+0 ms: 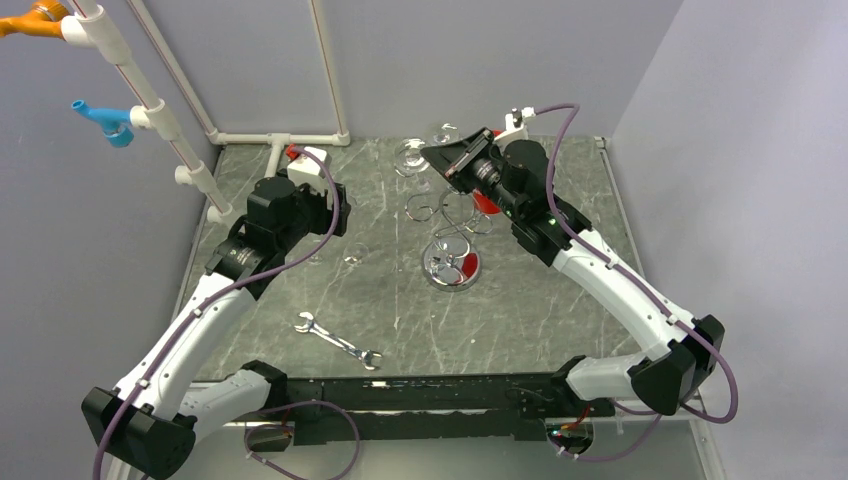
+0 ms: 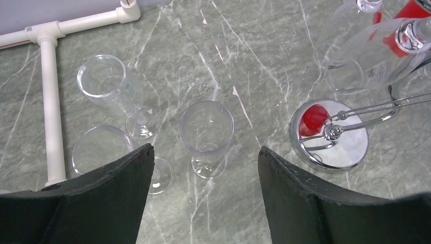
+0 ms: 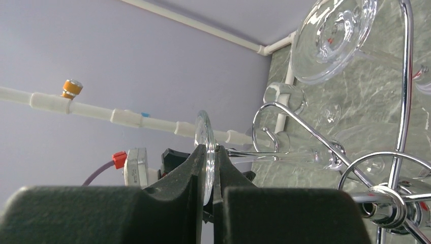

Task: Take the wine glass off the wine glass rack
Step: Pick up the wine glass from the wine rack.

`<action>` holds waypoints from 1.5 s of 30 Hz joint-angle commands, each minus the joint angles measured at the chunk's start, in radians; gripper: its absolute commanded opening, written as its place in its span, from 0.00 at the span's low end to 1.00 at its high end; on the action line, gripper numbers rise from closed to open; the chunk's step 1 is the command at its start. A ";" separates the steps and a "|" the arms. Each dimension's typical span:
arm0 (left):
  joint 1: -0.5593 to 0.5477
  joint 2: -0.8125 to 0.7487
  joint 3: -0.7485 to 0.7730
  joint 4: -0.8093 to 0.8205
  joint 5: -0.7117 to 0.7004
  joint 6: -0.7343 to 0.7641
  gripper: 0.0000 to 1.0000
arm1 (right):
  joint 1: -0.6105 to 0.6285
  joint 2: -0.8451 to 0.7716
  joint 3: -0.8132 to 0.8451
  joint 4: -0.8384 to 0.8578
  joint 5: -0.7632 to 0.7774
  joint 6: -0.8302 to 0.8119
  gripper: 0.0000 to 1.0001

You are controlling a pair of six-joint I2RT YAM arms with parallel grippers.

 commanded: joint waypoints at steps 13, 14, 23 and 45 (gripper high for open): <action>-0.003 0.003 0.048 0.010 -0.003 0.017 0.78 | -0.004 -0.059 0.007 0.112 -0.085 0.056 0.00; -0.004 0.003 0.048 0.010 -0.003 0.017 0.78 | -0.004 -0.059 0.007 0.113 -0.088 0.057 0.00; -0.004 0.006 0.049 0.009 -0.006 0.017 0.78 | -0.003 -0.047 0.009 0.120 -0.127 0.062 0.00; -0.004 0.008 0.049 0.006 -0.018 0.023 0.78 | 0.004 -0.009 0.049 0.100 -0.204 0.040 0.00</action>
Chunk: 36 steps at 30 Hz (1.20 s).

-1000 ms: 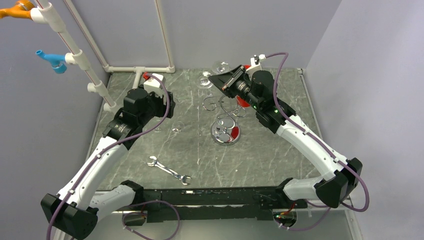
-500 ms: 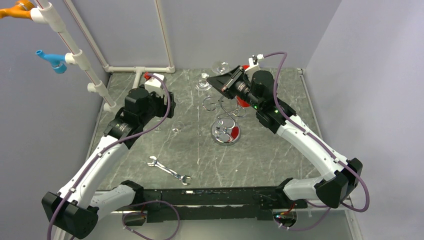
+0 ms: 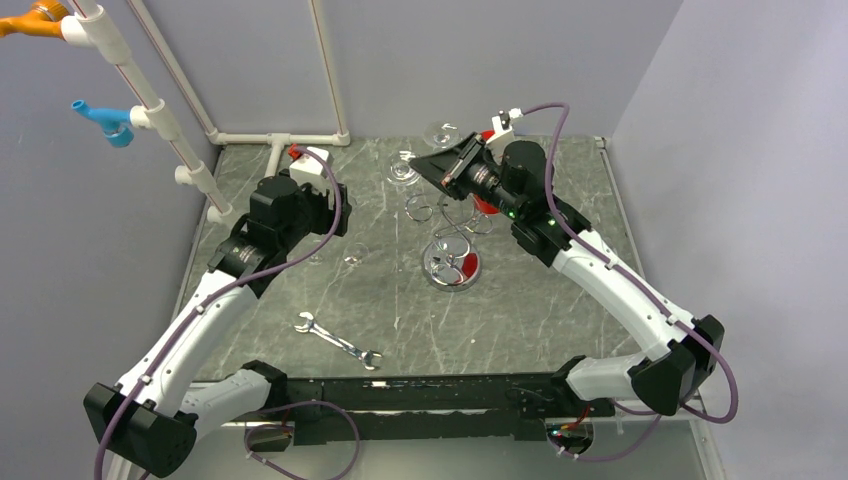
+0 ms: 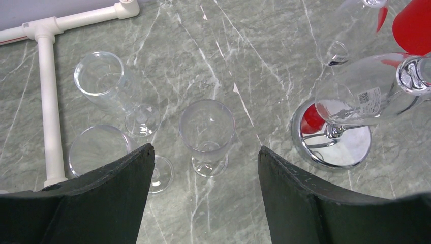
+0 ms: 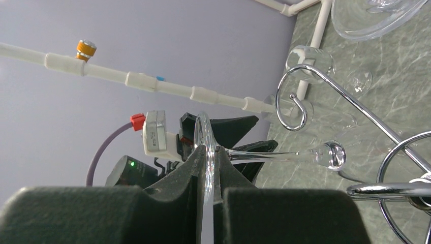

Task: Take the wine glass off the wine glass rack
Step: Pick up the wine glass from the wine rack.

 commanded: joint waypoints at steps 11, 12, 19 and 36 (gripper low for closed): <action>-0.005 -0.028 0.049 0.009 -0.032 0.029 0.77 | 0.026 0.009 0.073 0.101 -0.063 -0.014 0.00; -0.004 -0.030 0.053 0.006 -0.038 0.031 0.77 | 0.028 0.012 0.076 0.099 -0.067 -0.017 0.00; -0.003 -0.057 0.046 0.014 -0.072 0.043 0.77 | 0.036 0.036 0.102 0.088 -0.115 -0.035 0.00; -0.004 -0.145 0.112 -0.060 0.039 -0.011 0.78 | 0.061 0.018 0.097 0.064 -0.149 -0.098 0.00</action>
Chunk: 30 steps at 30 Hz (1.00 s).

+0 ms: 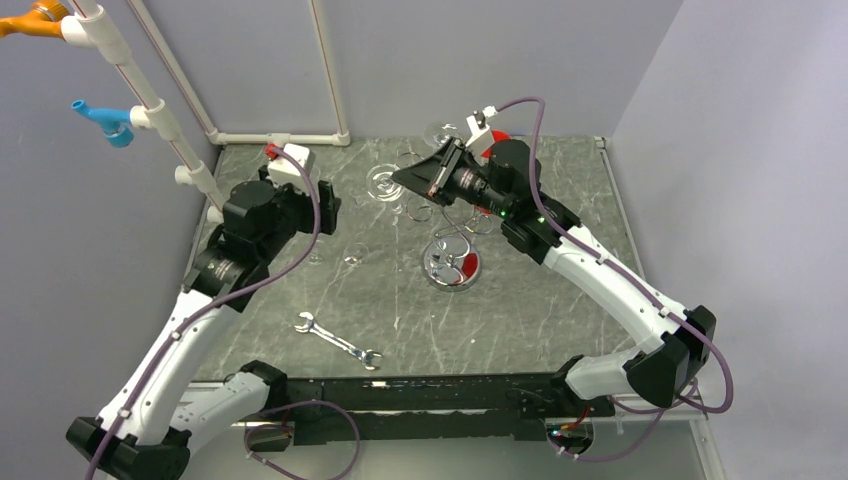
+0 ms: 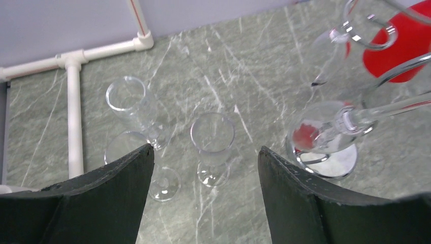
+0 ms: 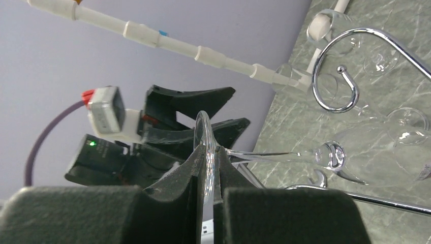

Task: Take the wine glass off the wine glass rack
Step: Pick up the wine glass from the wine rack.

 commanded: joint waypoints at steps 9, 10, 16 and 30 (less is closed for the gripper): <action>-0.003 -0.120 0.098 -0.144 0.180 -0.058 0.78 | 0.038 -0.020 0.054 0.040 -0.053 -0.069 0.00; -0.003 -0.131 0.098 -0.151 0.198 -0.059 0.78 | 0.041 -0.017 0.056 0.035 -0.056 -0.075 0.00; -0.003 -0.141 0.157 -0.211 0.337 -0.048 0.77 | 0.058 -0.008 0.052 0.017 -0.059 -0.108 0.00; -0.003 -0.004 0.312 -0.384 0.728 -0.034 0.73 | 0.090 -0.018 0.005 0.029 -0.084 -0.162 0.00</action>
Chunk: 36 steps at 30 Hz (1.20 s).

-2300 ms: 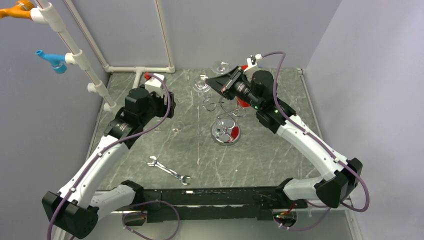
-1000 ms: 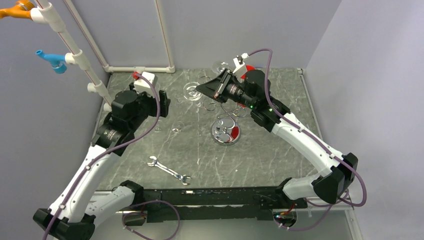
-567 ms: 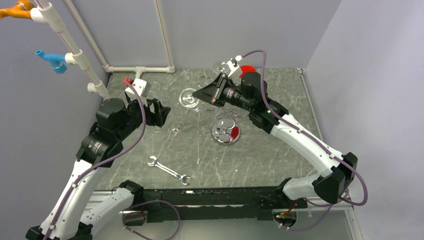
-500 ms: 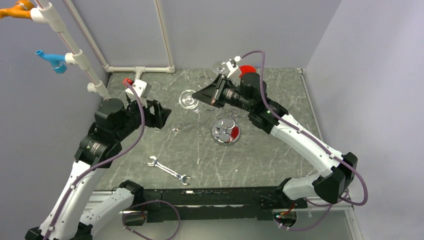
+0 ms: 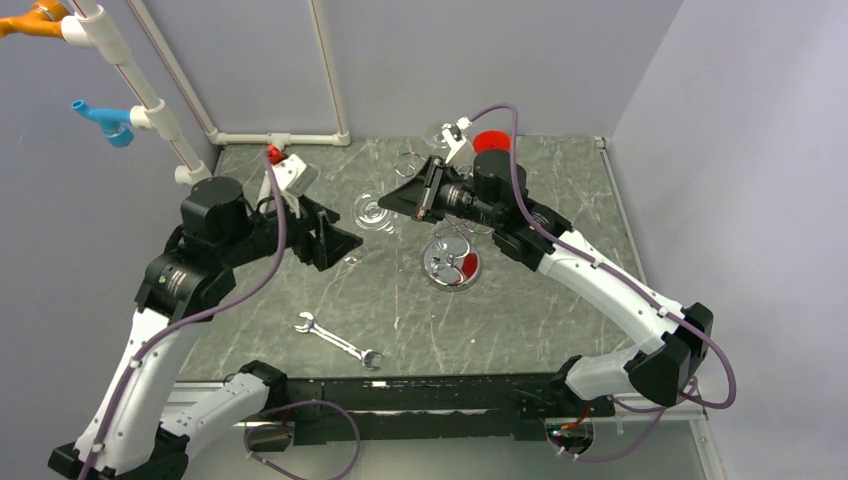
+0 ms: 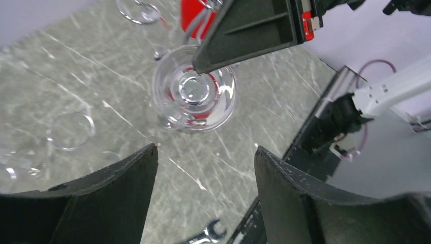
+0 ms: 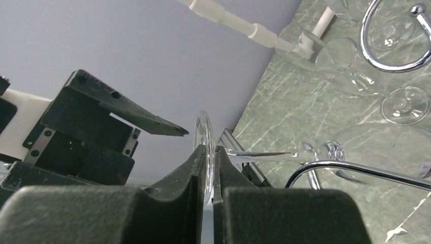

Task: Take the wine glass off the wine glass rack
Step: Pick up the wine glass from the wine rack, then place the wine glass at the center of the board.

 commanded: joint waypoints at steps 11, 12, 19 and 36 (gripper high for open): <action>-0.003 0.114 0.025 -0.052 0.230 -0.011 0.72 | 0.017 -0.043 -0.023 0.104 -0.059 -0.056 0.00; -0.003 0.117 0.025 -0.049 0.237 -0.014 0.71 | 0.017 -0.043 -0.024 0.103 -0.061 -0.060 0.00; 0.002 0.130 0.031 -0.041 0.297 -0.031 0.63 | 0.022 -0.054 -0.030 0.110 -0.072 -0.078 0.00; 0.031 0.175 0.030 -0.020 0.448 -0.099 0.64 | 0.037 -0.096 -0.093 0.235 -0.149 -0.137 0.00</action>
